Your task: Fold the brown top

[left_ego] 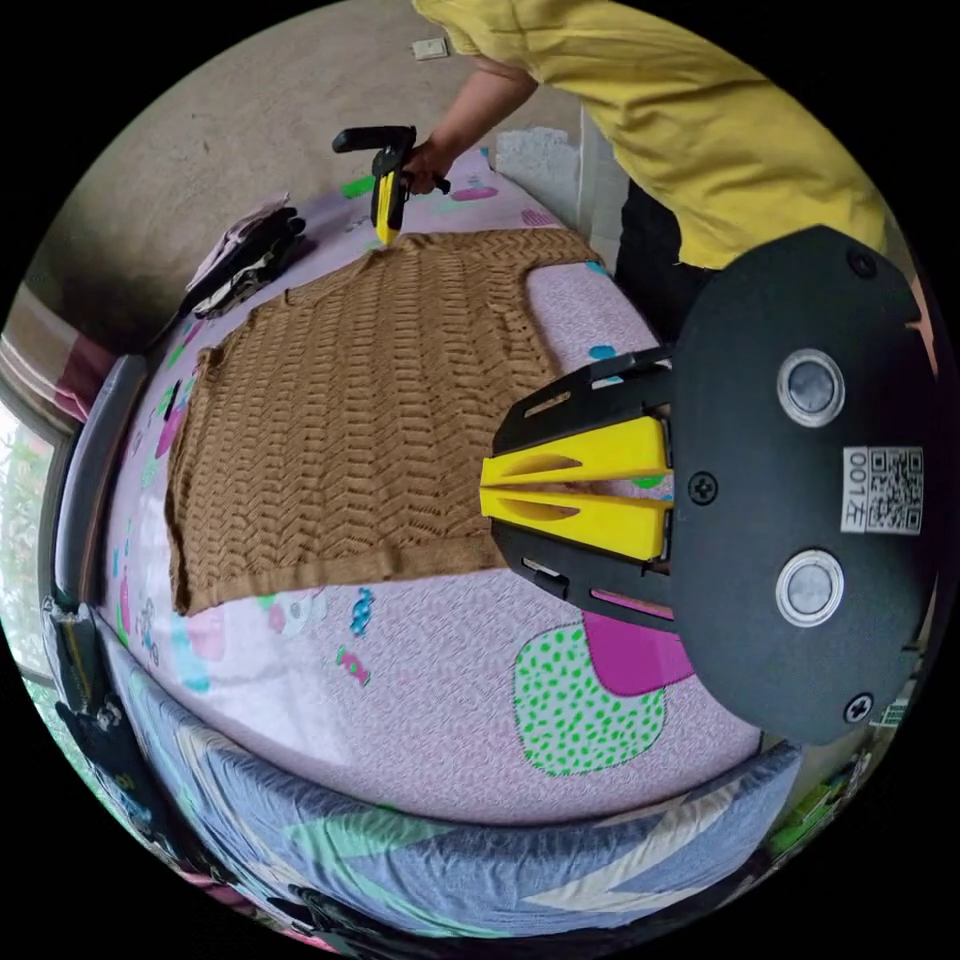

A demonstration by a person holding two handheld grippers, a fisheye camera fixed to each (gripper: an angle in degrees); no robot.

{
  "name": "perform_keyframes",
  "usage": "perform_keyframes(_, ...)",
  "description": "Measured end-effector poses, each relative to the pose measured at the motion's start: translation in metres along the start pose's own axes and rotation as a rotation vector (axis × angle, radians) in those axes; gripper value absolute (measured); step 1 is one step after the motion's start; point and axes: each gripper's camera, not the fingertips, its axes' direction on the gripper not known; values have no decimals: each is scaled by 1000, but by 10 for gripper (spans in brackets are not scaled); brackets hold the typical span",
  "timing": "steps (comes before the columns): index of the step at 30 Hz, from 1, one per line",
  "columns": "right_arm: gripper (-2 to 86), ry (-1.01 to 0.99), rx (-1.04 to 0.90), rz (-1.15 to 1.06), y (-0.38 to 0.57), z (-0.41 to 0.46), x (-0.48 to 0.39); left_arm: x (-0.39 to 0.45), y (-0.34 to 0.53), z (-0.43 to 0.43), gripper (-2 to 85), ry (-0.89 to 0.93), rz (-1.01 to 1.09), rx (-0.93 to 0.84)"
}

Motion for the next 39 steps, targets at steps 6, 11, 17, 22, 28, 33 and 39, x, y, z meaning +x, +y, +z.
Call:
perform_keyframes(6, 0, 95, -95, 28, 27, 39, 1, 7, 24, 39, -16, -99, -11, -78)
perform_keyframes(11, 0, 127, -135, 60, 44, 65, 7, 17, 38, 53, -16, -102, -13, -77)
perform_keyframes(17, -1, 131, -152, 88, 59, 83, 14, 35, 48, 67, -15, -111, -4, -139)
perform_keyframes(22, 0, 115, -155, 125, 72, 98, 21, 50, 55, 76, -15, -112, 7, -182)
perform_keyframes(28, 0, 214, -11, 207, 84, 87, 39, 72, 38, 69, -15, -158, 37, -66)
perform_keyframes(33, 0, 188, -6, 308, 116, 90, 55, 103, 28, 87, -15, -151, 103, -65)
perform_keyframes(39, -1, 167, -89, 349, 146, 120, 52, 125, 18, 113, -15, -150, 169, -146)
